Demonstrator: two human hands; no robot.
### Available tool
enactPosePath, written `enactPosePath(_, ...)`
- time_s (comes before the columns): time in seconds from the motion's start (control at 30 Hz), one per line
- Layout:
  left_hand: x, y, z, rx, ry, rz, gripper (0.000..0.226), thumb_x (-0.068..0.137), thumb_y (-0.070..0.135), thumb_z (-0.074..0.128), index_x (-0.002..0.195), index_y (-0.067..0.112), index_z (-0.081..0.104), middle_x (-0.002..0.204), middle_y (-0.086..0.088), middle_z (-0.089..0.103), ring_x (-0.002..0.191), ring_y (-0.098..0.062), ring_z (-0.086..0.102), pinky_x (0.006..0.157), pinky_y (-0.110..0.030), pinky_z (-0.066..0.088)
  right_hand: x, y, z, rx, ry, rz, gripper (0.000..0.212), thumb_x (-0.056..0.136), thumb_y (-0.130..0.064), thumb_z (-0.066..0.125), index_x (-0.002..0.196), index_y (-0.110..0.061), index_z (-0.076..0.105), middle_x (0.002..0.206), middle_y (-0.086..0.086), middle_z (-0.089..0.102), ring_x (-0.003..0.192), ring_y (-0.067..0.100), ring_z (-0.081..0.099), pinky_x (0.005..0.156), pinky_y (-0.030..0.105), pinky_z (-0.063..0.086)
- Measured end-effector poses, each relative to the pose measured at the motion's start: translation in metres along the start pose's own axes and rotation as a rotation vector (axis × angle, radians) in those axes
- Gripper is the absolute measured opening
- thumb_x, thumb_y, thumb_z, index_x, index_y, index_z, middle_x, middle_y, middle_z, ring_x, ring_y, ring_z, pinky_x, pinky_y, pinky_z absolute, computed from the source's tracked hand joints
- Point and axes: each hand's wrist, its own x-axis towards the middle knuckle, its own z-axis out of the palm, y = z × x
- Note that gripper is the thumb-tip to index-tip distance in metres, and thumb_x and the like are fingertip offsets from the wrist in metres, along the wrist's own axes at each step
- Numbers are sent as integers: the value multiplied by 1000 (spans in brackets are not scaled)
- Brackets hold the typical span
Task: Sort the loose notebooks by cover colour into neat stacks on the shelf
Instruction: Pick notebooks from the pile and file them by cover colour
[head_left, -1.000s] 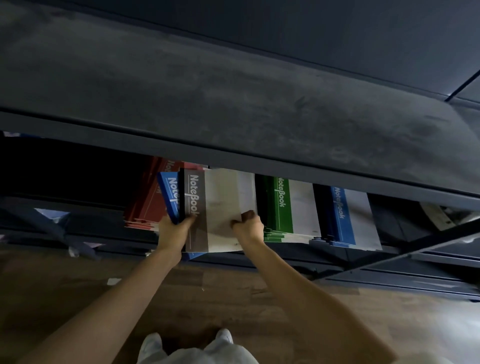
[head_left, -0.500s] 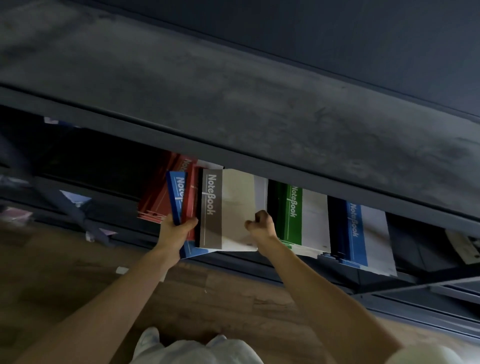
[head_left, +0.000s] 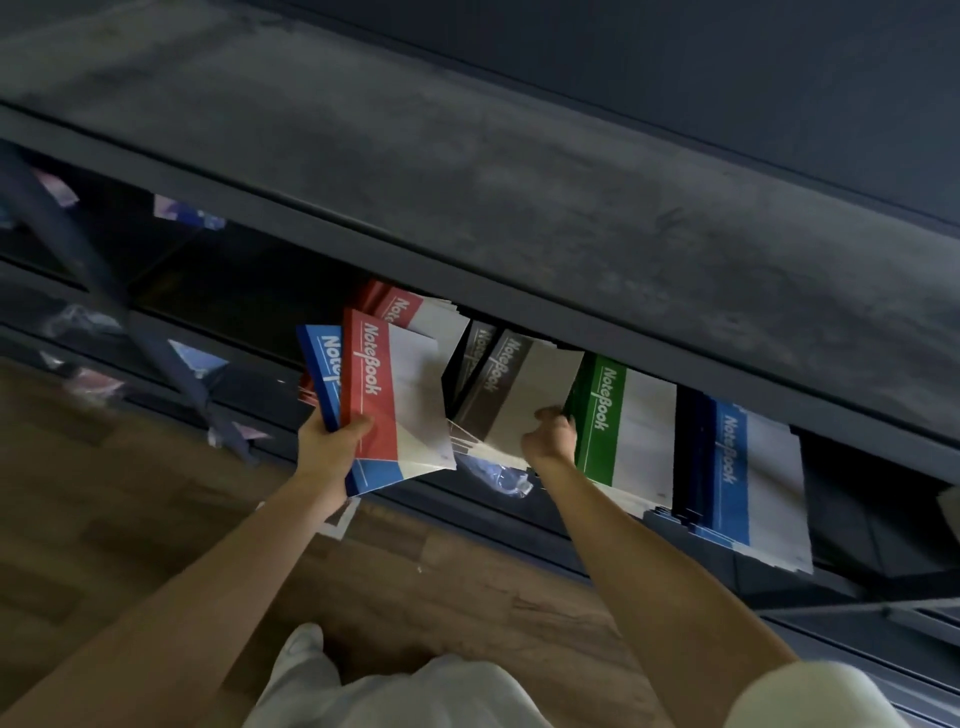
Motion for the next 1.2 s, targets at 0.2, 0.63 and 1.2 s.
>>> enactPosePath(0.2,-21,-14,-13,-43,57,20,46,88,5,60,130,16,43,112,-4,55,104,-27,55,86,-43,45,0,3,15,-239,-172,-98,54,93,-4,44,145,-11,34,150,17,24,137,30,27,111,29,22)
enactPosePath(0.63,-55,-25,3,-8,-46,-37,35,89,-1,56,115,20,47,95,3,58,88,-19,58,72,-34,46,-63,-1,18,249,-333,62,28,95,-32,45,93,-7,57,85,10,56,81,31,60,68,35,54)
enactPosePath(1.2,-116,-65,127,199,-422,-84,22,86,1,63,103,13,56,85,-1,62,74,-13,59,61,-27,45,-112,129,-108,351,173,322,32,84,-3,52,115,-3,60,109,13,65,90,24,59,68,25,45)
